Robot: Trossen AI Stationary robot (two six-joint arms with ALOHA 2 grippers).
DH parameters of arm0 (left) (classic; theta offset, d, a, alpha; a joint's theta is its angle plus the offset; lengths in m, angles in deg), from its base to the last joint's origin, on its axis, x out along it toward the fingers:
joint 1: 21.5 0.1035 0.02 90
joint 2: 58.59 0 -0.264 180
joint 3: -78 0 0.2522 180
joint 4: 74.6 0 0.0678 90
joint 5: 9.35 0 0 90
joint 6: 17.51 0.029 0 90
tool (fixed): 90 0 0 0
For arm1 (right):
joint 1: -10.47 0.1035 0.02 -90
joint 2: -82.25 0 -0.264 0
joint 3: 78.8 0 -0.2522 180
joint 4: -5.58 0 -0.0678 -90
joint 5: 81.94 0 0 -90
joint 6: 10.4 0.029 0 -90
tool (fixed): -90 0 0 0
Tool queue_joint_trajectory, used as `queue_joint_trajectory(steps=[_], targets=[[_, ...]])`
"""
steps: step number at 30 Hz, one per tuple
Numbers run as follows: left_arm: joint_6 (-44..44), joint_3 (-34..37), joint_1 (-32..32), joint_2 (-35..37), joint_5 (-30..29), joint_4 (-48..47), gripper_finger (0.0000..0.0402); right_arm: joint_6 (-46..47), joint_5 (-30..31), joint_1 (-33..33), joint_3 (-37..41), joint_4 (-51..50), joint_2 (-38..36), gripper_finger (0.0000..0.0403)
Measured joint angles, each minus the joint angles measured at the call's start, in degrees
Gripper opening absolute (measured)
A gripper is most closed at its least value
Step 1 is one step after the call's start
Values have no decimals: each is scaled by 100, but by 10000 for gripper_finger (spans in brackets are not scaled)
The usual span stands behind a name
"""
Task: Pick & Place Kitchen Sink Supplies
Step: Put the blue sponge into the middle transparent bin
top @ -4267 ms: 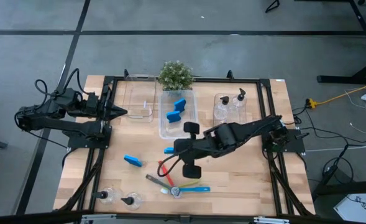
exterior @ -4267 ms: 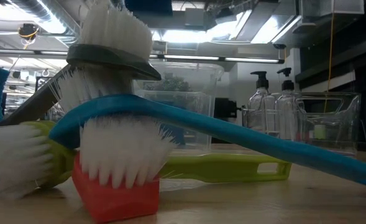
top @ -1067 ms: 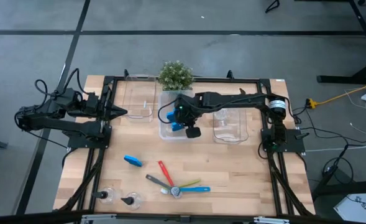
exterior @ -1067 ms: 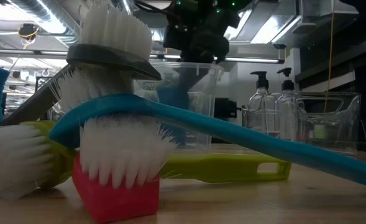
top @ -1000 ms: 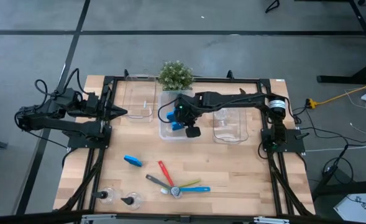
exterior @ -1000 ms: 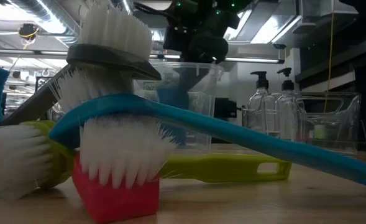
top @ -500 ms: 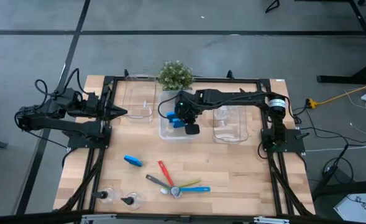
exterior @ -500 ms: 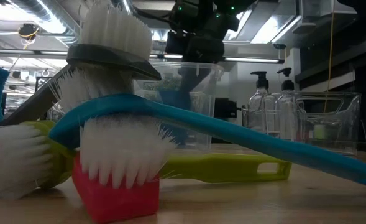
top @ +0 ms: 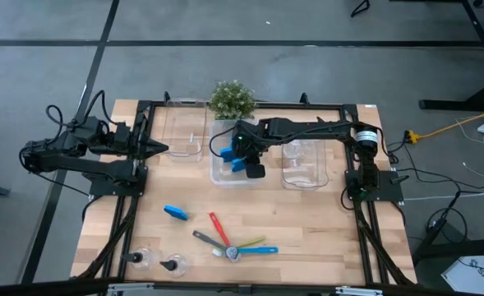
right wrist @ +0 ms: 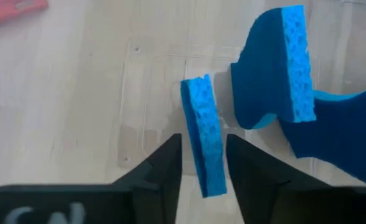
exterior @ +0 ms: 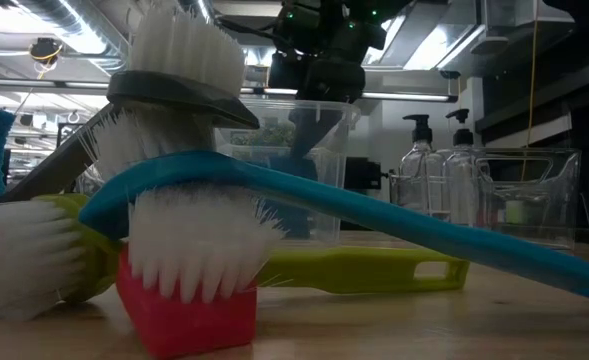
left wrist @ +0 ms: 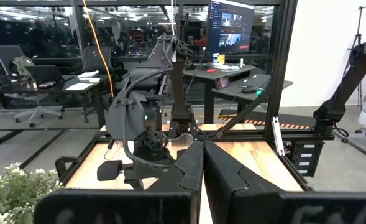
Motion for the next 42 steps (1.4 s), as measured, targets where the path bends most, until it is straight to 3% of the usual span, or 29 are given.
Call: queue_joint_trajectory(steps=[8, 20, 30, 38, 42], targets=[[-1, 0, -1, 1, 0, 0, 6, 26, 0, 0, -114, -90, 0, 162], [-1, 0, -1, 1, 0, 0, 6, 199, -1, 39, -910, -1025, 0, 160], [0, 0, 0, 0, 0, 1, 6, 308, 8, 459, -1472, -1036, -1, 159], [1, 0, -1, 1, 0, 0, 6, 282, 1273, 1133, -1994, -1012, 0, 159], [-1, 0, 0, 0, 0, 0, 6, 311, 1410, 1452, -2057, -805, 0, 159]])
